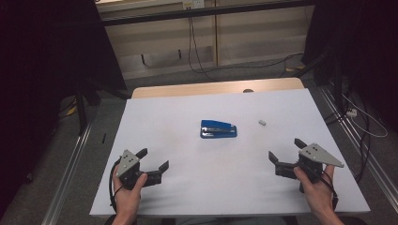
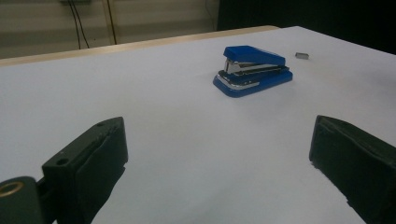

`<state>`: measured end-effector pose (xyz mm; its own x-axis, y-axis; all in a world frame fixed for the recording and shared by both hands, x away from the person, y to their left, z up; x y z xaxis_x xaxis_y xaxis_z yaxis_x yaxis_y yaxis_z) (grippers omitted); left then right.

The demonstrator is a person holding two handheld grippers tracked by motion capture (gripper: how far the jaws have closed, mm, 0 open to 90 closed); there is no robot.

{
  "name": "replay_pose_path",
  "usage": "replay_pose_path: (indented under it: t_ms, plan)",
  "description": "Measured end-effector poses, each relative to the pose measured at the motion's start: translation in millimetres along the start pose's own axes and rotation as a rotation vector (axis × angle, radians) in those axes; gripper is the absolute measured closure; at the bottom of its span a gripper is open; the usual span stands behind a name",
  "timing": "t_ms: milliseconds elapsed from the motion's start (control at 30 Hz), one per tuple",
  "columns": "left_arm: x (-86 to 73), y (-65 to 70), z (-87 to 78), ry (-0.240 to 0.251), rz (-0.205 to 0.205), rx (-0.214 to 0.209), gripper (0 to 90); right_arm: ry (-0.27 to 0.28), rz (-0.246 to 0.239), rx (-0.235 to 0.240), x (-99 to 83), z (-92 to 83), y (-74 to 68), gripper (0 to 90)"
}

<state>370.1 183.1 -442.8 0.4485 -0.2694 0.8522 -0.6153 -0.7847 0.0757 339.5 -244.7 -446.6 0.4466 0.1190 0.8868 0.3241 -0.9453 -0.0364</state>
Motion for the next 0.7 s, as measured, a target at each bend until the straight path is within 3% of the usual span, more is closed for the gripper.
replay_pose_path:
  t_ms: [167, 500, 700]
  plan:
    - [0.2, -1.8, -0.3, 0.001, -0.001, 0.003, 4.5, -0.027, 0.001, 0.03, -2.9, 3.3, -3.5, 0.0]
    - [0.0, -1.0, 3.4, -0.019, 0.021, 0.003, 4.4, -0.021, -0.008, 0.028, -2.7, 3.8, -3.1, 0.2]
    - [-0.7, 1.9, 6.7, -0.033, 0.031, -0.017, 4.5, -0.058, 0.001, 0.047, -6.4, 7.6, -7.9, 1.5]
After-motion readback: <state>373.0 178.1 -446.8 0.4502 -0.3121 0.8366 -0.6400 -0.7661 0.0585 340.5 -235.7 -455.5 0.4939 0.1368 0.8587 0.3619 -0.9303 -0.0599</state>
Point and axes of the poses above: each handheld gripper's, and its own axes: z roughly forward along the jaws, x roughly out of its top, y roughly to its right, the point moved 7 cm from there along z, roughly forward along the jaws, and after that the axes turned 10 degrees about -y, right-handed, at the moved point
